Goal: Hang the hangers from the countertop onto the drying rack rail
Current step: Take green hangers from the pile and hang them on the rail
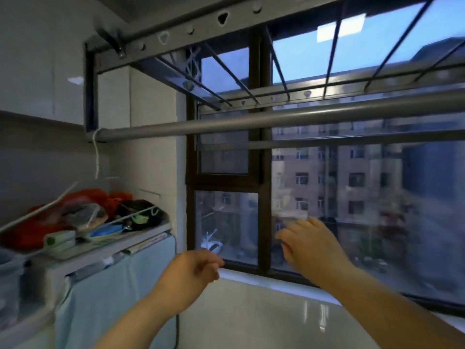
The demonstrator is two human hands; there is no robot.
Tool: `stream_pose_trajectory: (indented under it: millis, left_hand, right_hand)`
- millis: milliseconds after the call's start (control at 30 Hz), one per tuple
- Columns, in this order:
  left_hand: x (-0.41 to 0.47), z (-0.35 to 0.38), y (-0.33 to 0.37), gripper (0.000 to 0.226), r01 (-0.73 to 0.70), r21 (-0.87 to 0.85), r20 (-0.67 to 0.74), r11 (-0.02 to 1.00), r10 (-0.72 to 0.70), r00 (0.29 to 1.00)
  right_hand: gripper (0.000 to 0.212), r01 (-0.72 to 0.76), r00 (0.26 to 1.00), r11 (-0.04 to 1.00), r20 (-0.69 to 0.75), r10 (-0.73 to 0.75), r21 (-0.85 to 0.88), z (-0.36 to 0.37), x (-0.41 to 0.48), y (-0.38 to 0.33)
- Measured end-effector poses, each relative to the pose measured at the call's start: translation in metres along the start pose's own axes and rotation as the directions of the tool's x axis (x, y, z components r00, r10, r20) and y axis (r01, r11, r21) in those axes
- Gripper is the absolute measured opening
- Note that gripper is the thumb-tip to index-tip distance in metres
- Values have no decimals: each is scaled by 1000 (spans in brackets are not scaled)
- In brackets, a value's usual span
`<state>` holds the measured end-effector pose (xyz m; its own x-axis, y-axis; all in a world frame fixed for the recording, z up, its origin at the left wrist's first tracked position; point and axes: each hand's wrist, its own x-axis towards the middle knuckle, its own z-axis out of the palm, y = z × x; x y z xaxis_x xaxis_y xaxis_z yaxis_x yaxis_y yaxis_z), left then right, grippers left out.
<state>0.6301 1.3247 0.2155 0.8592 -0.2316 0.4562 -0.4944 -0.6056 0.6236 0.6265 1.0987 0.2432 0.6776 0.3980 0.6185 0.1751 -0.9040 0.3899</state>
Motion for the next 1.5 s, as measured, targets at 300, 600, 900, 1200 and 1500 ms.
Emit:
stream_pose_trajectory:
  millis: [300,600,900,1200,1500]
  left_hand:
    - [-44,177,152,34,-89,-218,247,972,143,958]
    - [-144,388,360,30,-68,-382,542,921,283,791]
    - [-232,570,544,32,-228,-480,688,847,525,500]
    - [-275,741,696,32,-178,-567,745,805,592,307]
    - [-278,892,856,23,-316,-600,725,735,667,173]
  right_hand:
    - [6,-340,900,919,213,380,-201,-35,-241,144]
    - [31,-805,454,545,348,820,-236,-160,-547,283]
    - [29,-893,73,187,279,958,-409,-254,-753,352]
    - [28,-881,-180,-99,135,974,-463,-284,-893,439]
    - [31,-848,-381,-347,6,925,-400,-286,-986,561]
